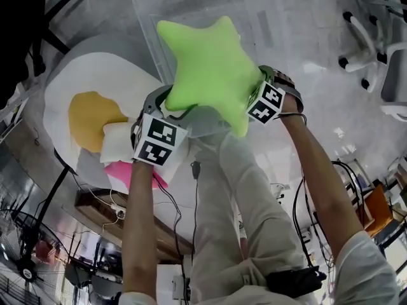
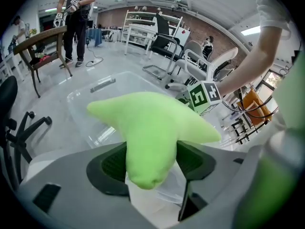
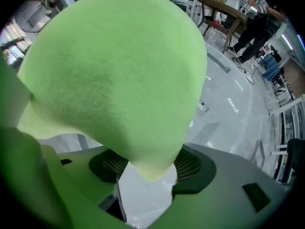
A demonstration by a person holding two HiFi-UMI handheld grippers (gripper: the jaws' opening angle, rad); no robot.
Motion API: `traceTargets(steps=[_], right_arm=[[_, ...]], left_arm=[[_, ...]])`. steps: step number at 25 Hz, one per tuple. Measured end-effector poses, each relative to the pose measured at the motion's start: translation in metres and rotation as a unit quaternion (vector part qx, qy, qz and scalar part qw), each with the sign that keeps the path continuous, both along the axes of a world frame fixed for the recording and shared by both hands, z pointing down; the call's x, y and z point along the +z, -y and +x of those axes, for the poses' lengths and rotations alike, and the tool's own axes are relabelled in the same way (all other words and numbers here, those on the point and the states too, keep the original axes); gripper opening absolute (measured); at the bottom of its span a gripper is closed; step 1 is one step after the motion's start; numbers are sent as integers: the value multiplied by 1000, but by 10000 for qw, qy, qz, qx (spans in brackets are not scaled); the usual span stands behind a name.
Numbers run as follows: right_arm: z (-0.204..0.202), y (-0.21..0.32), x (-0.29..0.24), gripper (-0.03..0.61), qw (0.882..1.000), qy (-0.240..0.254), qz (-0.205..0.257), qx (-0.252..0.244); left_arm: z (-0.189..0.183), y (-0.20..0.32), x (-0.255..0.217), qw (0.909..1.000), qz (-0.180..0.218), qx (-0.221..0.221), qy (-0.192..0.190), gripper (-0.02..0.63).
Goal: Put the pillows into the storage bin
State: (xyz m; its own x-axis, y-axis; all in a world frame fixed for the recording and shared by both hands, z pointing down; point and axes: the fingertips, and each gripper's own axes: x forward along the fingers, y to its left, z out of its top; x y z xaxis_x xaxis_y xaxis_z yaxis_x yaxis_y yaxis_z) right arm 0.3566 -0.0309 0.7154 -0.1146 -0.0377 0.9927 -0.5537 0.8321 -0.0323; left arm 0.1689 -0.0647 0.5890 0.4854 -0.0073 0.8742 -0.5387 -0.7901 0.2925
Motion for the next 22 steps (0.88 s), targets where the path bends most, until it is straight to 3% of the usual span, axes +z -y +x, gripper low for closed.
traceTargets(steps=[9, 15, 20, 22], right_arm=[[27, 10, 4, 299, 9995, -195, 158, 173], [40, 24, -5, 284, 9972, -141, 480, 552], [59, 36, -11, 276, 9914, -217, 814, 1000], [67, 39, -10, 227, 9896, -344, 940, 1037]], left_arm=[[20, 6, 14, 9998, -94, -128, -131, 322], [24, 6, 14, 9989, -169, -367, -228, 322], [26, 2, 22, 9997, 4, -162, -172, 327], [25, -6, 32, 9999, -112, 4, -28, 362]])
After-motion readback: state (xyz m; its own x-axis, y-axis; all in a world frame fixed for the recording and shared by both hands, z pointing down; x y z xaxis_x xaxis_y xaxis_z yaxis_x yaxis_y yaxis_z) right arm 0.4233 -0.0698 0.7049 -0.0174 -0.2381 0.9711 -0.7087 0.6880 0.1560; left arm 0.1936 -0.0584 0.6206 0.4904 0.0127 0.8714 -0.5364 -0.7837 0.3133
